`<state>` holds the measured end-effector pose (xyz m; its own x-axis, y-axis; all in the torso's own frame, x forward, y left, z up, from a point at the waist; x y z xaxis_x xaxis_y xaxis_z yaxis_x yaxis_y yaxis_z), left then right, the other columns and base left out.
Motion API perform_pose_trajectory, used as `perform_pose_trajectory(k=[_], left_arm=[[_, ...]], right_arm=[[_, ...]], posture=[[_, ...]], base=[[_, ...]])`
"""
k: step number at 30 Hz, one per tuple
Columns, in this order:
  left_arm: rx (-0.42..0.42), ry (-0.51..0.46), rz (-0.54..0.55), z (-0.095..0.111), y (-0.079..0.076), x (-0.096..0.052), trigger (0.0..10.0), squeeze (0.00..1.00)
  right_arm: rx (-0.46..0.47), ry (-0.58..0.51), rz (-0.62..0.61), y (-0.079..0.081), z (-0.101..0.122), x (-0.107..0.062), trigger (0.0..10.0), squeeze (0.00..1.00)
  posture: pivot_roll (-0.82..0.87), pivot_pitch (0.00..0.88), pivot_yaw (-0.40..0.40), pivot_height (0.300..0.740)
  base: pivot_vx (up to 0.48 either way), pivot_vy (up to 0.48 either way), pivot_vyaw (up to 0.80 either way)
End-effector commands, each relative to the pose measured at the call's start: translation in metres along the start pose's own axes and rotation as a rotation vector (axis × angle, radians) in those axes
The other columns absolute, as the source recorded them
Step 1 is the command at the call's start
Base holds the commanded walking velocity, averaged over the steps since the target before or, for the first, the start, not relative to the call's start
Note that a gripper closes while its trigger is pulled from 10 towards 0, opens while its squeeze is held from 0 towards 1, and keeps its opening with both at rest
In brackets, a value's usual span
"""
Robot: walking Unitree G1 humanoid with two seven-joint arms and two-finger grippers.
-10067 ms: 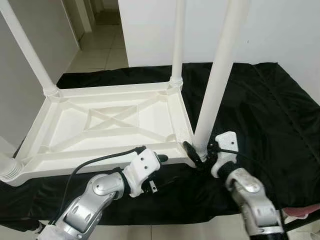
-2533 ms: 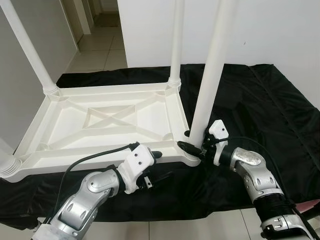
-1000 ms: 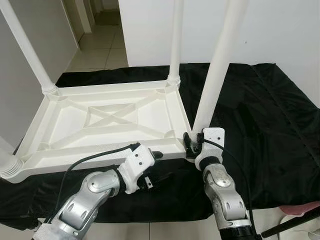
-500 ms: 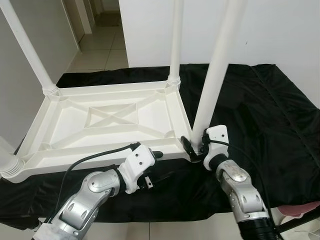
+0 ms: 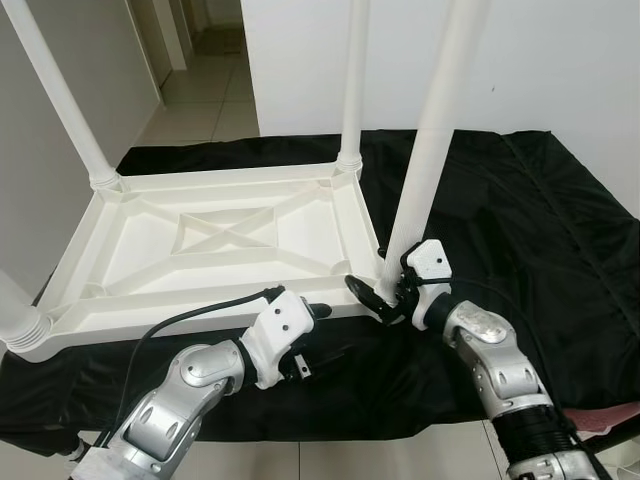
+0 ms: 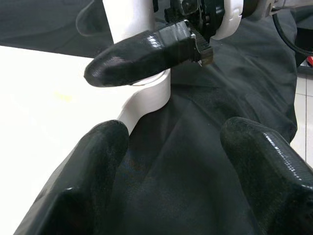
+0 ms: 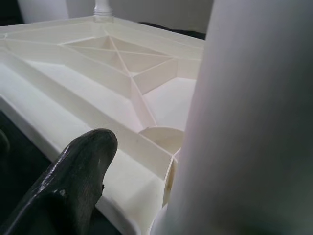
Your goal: Building children table
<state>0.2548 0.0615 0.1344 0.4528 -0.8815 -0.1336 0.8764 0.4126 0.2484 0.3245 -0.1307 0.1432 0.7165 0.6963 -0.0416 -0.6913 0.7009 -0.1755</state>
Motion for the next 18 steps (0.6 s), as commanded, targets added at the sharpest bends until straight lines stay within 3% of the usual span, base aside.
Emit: perform_pose_trajectory(k=[1, 2, 3, 4, 5, 16, 17, 18], left_arm=[[-0.004, 0.012, -0.062, -0.002, -0.006, -0.002, 10.0, 0.00], [-0.004, 0.012, -0.062, -0.002, -0.006, -0.002, 10.0, 0.00], [-0.005, 0.013, -0.065, -0.002, -0.006, -0.002, 10.0, 0.00], [-0.005, 0.013, -0.065, -0.002, -0.006, -0.002, 10.0, 0.00], [-0.005, 0.015, -0.066, -0.002, -0.006, -0.003, 10.0, 0.00], [-0.004, 0.022, -0.063, -0.003, -0.005, -0.005, 10.0, 0.00], [-0.003, 0.023, -0.066, -0.003, -0.005, -0.005, 10.0, 0.00], [-0.003, 0.023, -0.066, -0.003, -0.005, -0.005, 10.0, 0.00]], right_arm=[[-0.016, 0.030, 0.055, 0.001, -0.007, 0.000, 4.8, 0.00], [-0.016, 0.030, 0.055, 0.001, -0.007, 0.000, 4.8, 0.00], [-0.021, 0.043, 0.058, -0.003, -0.010, -0.002, 2.7, 0.00], [-0.021, 0.043, 0.058, -0.003, -0.010, -0.002, 2.7, 0.00], [-0.022, 0.050, 0.057, -0.006, -0.012, -0.003, 0.3, 0.00], [0.003, 0.069, 0.047, -0.011, -0.019, -0.009, 0.0, 0.00], [0.017, 0.070, 0.040, -0.011, -0.021, -0.010, 5.0, 0.00], [0.017, 0.070, 0.040, -0.011, -0.021, -0.010, 5.0, 0.00]], posture=[[-0.04, 0.007, 0.057, 0.740], [-0.04, 0.007, 0.057, 0.740], [-0.04, 0.011, 0.059, 0.740], [-0.04, 0.011, 0.059, 0.740], [-0.04, 0.012, 0.059, 0.740], [-0.04, 0.016, 0.065, 0.740], [-0.04, 0.018, 0.067, 0.740], [-0.04, 0.018, 0.067, 0.740]], base=[[0.000, 0.000, 0.00], [0.000, 0.000, 0.00], [0.000, 0.000, 0.00], [0.000, 0.000, 0.00], [0.000, 0.000, 0.00], [0.000, 0.000, 0.00], [0.000, 0.000, 0.00], [0.000, 0.000, 0.00]])
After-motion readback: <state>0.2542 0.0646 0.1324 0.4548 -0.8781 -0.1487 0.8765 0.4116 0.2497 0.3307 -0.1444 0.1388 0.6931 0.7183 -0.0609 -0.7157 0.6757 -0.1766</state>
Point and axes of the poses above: a point about 5 cm out from each wrist's last joint towards the gripper, its own x axis pointing out of the wrist towards the gripper, its own z axis along the axis of the wrist's last joint, y = z × x, the point moved 2 cm from there along x, pointing out of the wrist towards the gripper, and after that the axes turned 3 degrees about x, right-handed, at the moved point
